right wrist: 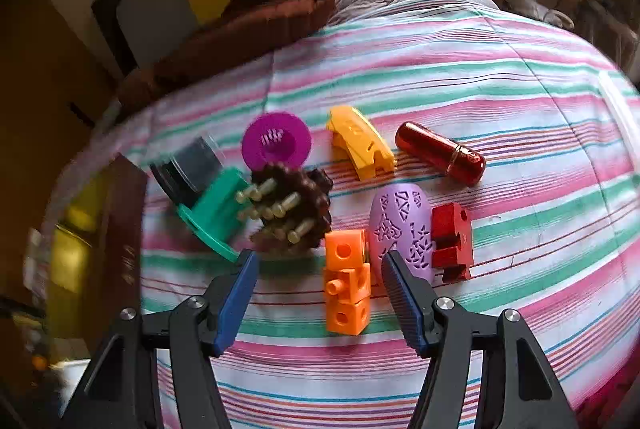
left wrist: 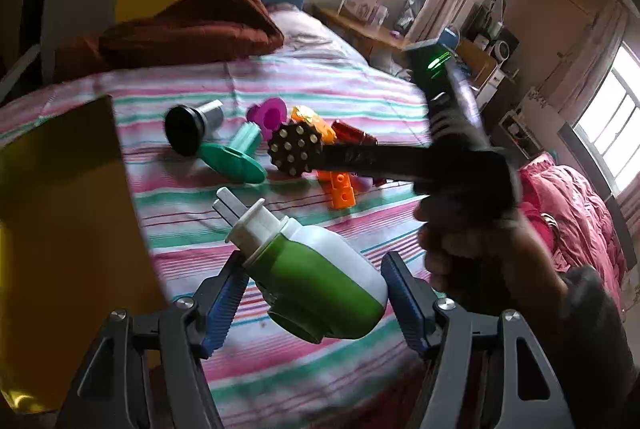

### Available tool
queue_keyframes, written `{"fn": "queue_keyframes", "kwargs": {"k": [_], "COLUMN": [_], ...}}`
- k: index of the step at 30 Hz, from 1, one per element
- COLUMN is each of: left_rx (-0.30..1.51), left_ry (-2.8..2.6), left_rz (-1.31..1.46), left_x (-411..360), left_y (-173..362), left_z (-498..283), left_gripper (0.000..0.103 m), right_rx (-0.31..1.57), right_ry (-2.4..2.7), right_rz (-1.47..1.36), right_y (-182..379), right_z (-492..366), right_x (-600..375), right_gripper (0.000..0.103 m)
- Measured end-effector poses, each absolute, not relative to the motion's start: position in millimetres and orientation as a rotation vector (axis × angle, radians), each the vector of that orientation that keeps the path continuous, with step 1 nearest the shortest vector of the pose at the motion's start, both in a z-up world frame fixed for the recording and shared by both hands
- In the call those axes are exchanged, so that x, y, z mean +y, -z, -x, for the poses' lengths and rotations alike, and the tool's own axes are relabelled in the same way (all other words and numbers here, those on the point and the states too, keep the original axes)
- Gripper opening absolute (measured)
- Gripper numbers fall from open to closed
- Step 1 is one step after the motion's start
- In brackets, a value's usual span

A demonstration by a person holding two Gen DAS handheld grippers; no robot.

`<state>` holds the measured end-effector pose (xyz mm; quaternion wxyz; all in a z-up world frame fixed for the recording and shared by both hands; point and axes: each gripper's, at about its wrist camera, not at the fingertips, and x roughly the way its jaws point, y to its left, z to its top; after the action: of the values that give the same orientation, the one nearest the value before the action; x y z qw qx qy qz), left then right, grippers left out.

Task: Organize rigid objects
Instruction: 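Grasp the green-and-white bottle with the left tool while the right tool grasps the orange cubes, then carry the green-and-white bottle into the gold tray and open the left tool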

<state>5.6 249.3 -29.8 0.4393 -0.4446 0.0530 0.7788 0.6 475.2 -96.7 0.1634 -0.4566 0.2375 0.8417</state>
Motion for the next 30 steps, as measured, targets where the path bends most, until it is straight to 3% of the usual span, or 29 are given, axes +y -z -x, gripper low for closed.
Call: {"fn": "queue_keyframes", "kwargs": {"k": [4, 6, 19, 30], "left_rx": [0.081, 0.047, 0.042, 0.183], "left_ry": [-1.958, -1.976, -2.313, -2.391], "left_rz": [1.071, 1.075, 1.251, 1.332], "left_x": [221, 205, 67, 60], "left_y": [16, 12, 38, 67], "left_z": [-2, 6, 130, 210], "left_gripper": [0.069, 0.069, 0.069, 0.069], "right_rx": [0.573, 0.528, 0.580, 0.517], "right_ry": [-2.400, -2.370, -2.329, -2.334], "right_rz": [1.345, 1.391, 1.447, 1.444], "right_y": [105, 110, 112, 115], "right_z": [6, 10, 0, 12], "right_x": [468, 467, 479, 467], "right_gripper": [0.061, 0.030, 0.029, 0.029]}}
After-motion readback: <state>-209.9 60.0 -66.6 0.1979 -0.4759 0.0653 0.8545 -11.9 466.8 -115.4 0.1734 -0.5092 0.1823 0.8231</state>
